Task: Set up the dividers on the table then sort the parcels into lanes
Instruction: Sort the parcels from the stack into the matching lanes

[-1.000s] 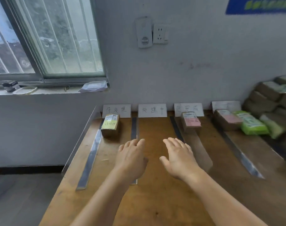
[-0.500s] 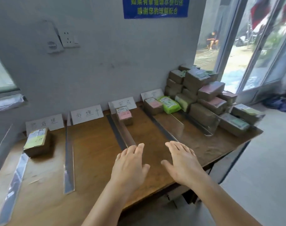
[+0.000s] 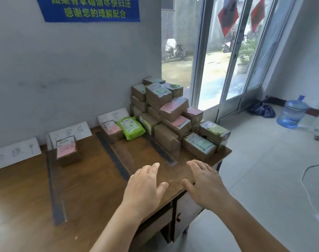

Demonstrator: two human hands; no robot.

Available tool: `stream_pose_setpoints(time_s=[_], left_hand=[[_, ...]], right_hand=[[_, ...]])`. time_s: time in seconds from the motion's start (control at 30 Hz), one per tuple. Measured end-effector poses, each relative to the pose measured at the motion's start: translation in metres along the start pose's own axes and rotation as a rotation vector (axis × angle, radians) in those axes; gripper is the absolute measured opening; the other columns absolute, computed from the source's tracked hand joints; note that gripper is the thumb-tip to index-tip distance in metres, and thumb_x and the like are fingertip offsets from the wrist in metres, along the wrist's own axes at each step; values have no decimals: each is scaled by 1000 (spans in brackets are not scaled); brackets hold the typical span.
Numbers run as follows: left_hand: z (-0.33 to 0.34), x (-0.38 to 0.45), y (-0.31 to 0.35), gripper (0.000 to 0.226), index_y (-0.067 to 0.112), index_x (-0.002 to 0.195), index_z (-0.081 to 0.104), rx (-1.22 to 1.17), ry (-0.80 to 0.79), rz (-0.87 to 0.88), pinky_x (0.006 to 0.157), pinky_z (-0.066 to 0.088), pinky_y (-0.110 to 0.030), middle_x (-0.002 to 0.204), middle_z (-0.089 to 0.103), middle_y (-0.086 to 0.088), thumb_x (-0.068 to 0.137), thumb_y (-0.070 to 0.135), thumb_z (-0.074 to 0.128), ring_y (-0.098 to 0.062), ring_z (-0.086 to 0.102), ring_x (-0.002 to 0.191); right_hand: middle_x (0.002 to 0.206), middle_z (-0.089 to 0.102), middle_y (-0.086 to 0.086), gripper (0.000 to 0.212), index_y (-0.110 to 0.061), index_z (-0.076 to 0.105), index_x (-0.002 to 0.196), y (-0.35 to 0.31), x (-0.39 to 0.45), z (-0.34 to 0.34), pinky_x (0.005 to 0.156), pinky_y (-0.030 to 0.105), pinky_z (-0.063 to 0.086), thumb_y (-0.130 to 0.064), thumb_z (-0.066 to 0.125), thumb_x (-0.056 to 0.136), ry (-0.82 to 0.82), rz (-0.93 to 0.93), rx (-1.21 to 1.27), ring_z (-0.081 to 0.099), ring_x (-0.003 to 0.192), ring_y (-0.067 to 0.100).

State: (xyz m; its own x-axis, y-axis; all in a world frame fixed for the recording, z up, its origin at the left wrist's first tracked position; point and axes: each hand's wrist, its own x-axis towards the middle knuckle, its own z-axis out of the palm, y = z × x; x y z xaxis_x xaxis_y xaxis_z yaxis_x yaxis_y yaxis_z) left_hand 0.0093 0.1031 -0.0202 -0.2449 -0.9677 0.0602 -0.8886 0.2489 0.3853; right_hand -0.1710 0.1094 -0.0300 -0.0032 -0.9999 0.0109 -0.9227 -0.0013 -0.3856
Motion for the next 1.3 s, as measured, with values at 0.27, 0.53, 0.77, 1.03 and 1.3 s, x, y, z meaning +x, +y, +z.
stream_pose_setpoints(time_s=[0.27, 0.53, 0.77, 1.03, 1.3], left_hand=[[58, 90, 71, 64, 23, 151, 24, -28, -54, 10, 110, 32, -31, 147, 39, 2, 96, 46, 48, -16, 35, 135], [114, 168, 100, 64, 23, 150, 26, -98, -109, 3, 108, 37, -35, 149, 38, 1, 95, 43, 52, -18, 36, 137], [164, 229, 102, 73, 20, 151, 19, -180, -148, -125, 107, 38, -37, 150, 30, -1, 93, 47, 53, -19, 33, 136], [189, 257, 104, 76, 21, 151, 14, -245, -122, -288, 107, 40, -38, 154, 18, -2, 92, 49, 53, -21, 28, 138], [201, 269, 110, 75, 20, 149, 20, -385, -27, -544, 88, 51, -32, 139, 38, -3, 90, 40, 61, -19, 49, 122]], right_hand=[[154, 31, -4, 60, -24, 29, 147, 102, 56, -29, 116, 36, 21, -45, 49, 95, 5, 62, 6, 23, 143, 17], [149, 38, 3, 62, -18, 29, 147, 163, 113, -35, 113, 40, 30, -40, 53, 94, 33, 190, 93, 33, 137, 22], [147, 37, 4, 65, -18, 30, 146, 192, 169, -32, 108, 38, 33, -36, 60, 91, 56, 250, 153, 36, 132, 23], [155, 17, 6, 96, -21, 11, 151, 224, 217, -25, 113, 40, 23, -41, 72, 80, 52, 289, 184, 18, 140, 27], [151, 24, 11, 115, -15, 2, 152, 259, 253, -15, 110, 46, 32, -45, 78, 72, -52, 311, 304, 25, 138, 31]])
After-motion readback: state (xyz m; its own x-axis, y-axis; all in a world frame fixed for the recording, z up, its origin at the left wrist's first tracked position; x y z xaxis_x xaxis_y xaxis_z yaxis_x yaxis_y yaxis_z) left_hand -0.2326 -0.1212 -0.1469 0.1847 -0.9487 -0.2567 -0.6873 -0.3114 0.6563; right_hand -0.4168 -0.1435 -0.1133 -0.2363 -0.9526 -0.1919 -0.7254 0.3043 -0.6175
